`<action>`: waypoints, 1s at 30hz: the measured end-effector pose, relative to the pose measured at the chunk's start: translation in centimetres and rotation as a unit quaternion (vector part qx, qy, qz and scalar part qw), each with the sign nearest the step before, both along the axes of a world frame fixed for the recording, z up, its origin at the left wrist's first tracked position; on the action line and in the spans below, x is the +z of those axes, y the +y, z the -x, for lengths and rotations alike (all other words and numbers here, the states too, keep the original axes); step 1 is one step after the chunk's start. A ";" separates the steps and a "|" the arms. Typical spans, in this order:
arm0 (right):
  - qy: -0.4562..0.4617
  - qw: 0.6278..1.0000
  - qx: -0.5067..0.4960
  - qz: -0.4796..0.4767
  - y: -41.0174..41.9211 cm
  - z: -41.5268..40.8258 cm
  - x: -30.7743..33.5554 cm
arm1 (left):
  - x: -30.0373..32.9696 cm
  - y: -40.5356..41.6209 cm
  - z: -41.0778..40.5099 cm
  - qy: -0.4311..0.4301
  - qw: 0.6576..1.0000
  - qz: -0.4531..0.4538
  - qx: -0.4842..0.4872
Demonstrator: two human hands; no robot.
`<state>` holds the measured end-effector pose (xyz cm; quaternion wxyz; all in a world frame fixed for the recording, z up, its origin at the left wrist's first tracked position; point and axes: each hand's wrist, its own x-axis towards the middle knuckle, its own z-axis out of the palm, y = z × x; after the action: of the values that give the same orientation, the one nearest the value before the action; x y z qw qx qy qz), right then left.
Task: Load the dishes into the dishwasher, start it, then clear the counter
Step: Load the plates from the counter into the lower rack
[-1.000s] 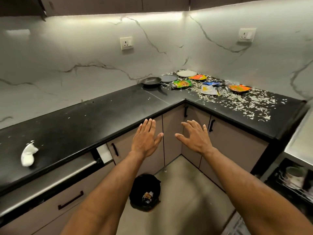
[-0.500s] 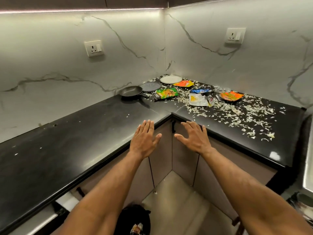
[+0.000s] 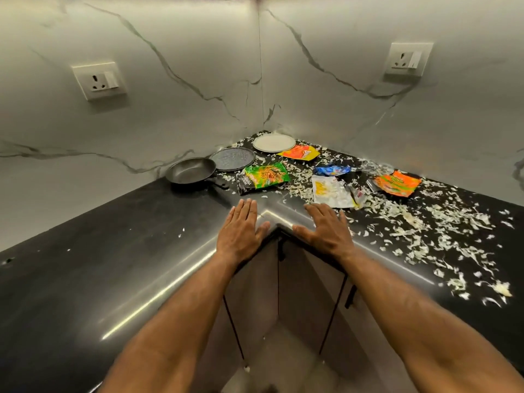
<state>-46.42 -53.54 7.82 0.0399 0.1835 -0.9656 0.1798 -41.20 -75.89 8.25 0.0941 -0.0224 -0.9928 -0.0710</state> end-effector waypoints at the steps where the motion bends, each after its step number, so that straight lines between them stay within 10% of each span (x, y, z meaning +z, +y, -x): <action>1: -0.001 1.000 0.001 -0.003 -0.5 1.6 0.1 | 0.0 -0.4 1.6 -0.005 1.000 0.003 0.000; 22: -0.052 0.996 0.064 -0.029 -9.1 29.9 -3.1 | -3.0 -7.9 27.4 -0.063 0.995 -0.003 0.072; 30: -0.082 0.992 0.096 -0.016 -13.1 37.9 -4.2 | -3.9 -9.4 34.2 -0.048 0.955 -0.183 0.229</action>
<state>-84.36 -66.62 3.60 -0.0603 0.2608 -0.9463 0.1815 -75.41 -85.31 4.30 0.0623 0.2263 -0.9447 -0.2292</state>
